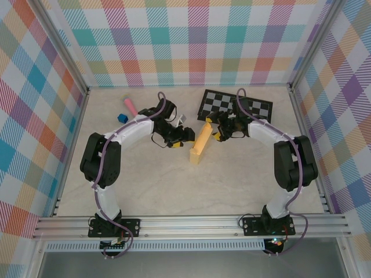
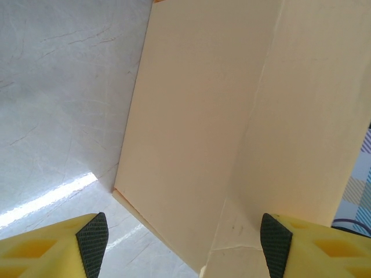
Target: Fold the paper box
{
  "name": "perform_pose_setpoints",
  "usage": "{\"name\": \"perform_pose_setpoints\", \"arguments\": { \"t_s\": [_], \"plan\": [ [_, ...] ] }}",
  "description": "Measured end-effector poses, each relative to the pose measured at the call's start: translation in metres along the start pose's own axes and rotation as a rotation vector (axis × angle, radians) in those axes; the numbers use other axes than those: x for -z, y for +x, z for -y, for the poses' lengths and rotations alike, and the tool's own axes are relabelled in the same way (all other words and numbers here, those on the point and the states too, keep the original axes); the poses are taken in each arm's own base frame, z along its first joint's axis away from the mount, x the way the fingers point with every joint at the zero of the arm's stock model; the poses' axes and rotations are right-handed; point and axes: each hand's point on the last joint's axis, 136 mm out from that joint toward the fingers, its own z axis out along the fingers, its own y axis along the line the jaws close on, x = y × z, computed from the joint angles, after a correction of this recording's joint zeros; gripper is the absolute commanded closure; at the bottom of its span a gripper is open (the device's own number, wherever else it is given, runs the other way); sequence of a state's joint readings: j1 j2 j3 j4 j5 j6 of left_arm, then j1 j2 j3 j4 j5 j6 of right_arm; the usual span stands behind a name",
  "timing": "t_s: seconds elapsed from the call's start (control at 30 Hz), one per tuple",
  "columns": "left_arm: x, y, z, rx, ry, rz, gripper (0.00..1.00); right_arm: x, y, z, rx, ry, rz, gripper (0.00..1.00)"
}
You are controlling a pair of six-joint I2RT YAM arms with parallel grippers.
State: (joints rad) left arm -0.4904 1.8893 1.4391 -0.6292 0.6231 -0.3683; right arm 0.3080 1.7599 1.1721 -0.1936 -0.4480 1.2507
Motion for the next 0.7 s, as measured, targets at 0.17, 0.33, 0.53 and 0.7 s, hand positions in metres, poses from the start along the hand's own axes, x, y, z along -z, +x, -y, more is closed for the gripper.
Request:
{"name": "perform_pose_setpoints", "arguments": {
  "t_s": [0.17, 0.33, 0.53, 0.7],
  "plan": [
    [-0.002, 0.0, -0.001, 0.0, -0.003, -0.005, 0.28, -0.006, 0.0, 0.004, 0.004, 0.012, -0.014, 0.2],
    [-0.002, -0.002, 0.0, -0.005, -0.002, -0.004, 0.28, -0.004, -0.002, -0.008, 0.033, -0.003, -0.013, 0.21],
    [-0.002, -0.002, 0.0, -0.014, -0.003, -0.006, 0.28, -0.007, 0.003, -0.012, 0.05, -0.01, -0.03, 0.22],
    [-0.003, 0.001, -0.003, -0.007, -0.01, -0.018, 0.28, -0.015, 0.007, -0.007, 0.05, 0.002, -0.054, 0.25]
  ]
}}
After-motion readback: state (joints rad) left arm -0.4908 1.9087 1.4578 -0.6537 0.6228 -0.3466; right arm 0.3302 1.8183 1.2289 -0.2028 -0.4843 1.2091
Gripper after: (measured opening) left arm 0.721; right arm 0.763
